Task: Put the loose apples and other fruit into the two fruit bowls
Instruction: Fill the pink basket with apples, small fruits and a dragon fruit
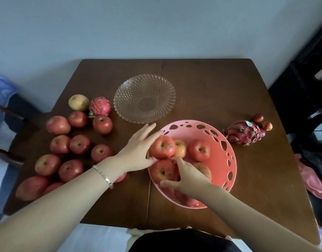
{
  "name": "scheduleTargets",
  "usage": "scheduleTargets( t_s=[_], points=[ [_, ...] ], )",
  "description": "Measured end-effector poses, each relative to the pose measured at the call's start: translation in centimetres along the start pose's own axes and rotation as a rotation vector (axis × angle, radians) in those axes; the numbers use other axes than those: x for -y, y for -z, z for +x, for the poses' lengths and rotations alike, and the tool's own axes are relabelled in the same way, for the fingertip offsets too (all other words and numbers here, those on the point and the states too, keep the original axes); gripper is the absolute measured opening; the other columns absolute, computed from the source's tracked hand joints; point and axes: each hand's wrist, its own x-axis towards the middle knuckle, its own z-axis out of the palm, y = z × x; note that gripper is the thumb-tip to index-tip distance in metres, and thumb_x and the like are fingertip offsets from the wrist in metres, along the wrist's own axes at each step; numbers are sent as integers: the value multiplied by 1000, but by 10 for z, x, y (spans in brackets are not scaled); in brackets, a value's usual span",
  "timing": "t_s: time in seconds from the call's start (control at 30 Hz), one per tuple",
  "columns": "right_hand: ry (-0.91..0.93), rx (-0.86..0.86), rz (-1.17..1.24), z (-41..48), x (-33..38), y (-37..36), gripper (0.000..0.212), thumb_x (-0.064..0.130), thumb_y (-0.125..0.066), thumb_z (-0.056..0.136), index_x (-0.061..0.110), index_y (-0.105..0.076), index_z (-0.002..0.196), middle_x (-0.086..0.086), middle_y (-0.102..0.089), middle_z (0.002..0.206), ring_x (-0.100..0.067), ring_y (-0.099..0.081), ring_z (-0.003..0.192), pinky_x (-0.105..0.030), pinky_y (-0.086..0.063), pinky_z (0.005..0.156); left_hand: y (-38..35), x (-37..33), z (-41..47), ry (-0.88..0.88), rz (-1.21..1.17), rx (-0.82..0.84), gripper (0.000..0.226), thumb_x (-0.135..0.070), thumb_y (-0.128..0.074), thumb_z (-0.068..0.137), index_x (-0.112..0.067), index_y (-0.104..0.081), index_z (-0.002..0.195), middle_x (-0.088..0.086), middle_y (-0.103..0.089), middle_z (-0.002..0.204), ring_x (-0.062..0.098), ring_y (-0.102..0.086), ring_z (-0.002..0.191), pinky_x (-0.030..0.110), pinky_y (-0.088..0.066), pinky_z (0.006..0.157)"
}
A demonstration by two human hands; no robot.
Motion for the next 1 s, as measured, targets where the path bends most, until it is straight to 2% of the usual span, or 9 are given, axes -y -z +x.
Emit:
scheduleTargets(
  t_s=[0.07, 0.17, 0.23, 0.33, 0.43, 0.5, 0.67, 0.83, 1.0],
  points=[
    [-13, 14, 29, 0, -1, 2, 85, 69, -57, 66, 24, -32, 134, -2, -58, 117, -15, -55, 98, -24, -38, 73, -17, 22, -16, 207, 21, -118, 85, -21, -66, 75, -15, -20, 146, 11, -14, 154, 28, -13, 142, 36, -17, 115],
    [-29, -13, 72, 0, 0, 5, 66, 62, -52, 78, 24, -39, 130, 2, -61, 105, -8, -50, 83, -20, -35, 65, -39, 54, -43, 459, 254, 108, 93, -46, -67, 73, -19, -16, 146, 11, -19, 151, 31, -25, 135, 39, -30, 108],
    [-35, -30, 88, 0, 1, 6, 60, 59, -50, 81, 23, -41, 129, 2, -62, 111, -8, -51, 86, -21, -35, 69, -49, 64, -49, 471, 416, 220, 87, -51, -64, 75, -23, -19, 145, 7, -23, 149, 29, -27, 132, 38, -32, 104],
    [-36, -37, 86, -2, 4, 4, 58, 58, -50, 82, 23, -42, 128, 2, -61, 118, -14, -56, 98, -23, -35, 73, -55, 67, -49, 472, 489, 237, 73, -40, -62, 82, -25, -25, 142, 6, -29, 146, 31, -29, 128, 36, -37, 100],
    [-52, -13, 101, -3, 7, 6, 57, 56, -52, 82, 23, -42, 127, 1, -62, 116, -14, -57, 99, -24, -37, 75, -45, 58, -43, 574, 341, 195, 68, -34, -67, 77, -24, -34, 136, 7, -39, 135, 34, -35, 119, 39, -41, 94],
    [-52, -7, 84, -4, 10, 11, 58, 55, -54, 81, 22, -43, 127, 0, -62, 112, -14, -56, 93, -26, -39, 73, -28, 47, -38, 656, 96, 35, 69, -35, -73, 70, -22, -43, 130, 8, -48, 126, 37, -39, 116, 42, -41, 91],
    [134, -279, 200, -3, 34, 42, 79, 36, -74, 67, 31, -32, 133, 8, -37, 120, -10, -41, 113, -20, -34, 85, 28, -10, -14, 452, -249, -391, 67, -33, -80, 58, -23, -55, 119, 8, -57, 117, 32, -51, 107, 36, -36, 95],
    [471, -308, 222, 11, 50, 75, 97, 20, -86, 54, 31, -31, 133, 3, -41, 128, -4, -38, 116, -5, -29, 95, 34, -70, 7, 220, -450, -351, 82, -35, -78, 50, -31, -44, 125, -9, -54, 116, 17, -48, 113, 30, -43, 93],
    [263, -461, 283, 16, 6, 71, 80, 24, -86, 49, 42, -40, 112, 14, -46, 116, -4, -42, 110, 3, -26, 87, 20, -59, 19, 108, -594, -109, 85, -37, -76, 65, -39, -29, 136, -18, -43, 125, -2, -45, 115, 15, -34, 91]
  ],
)
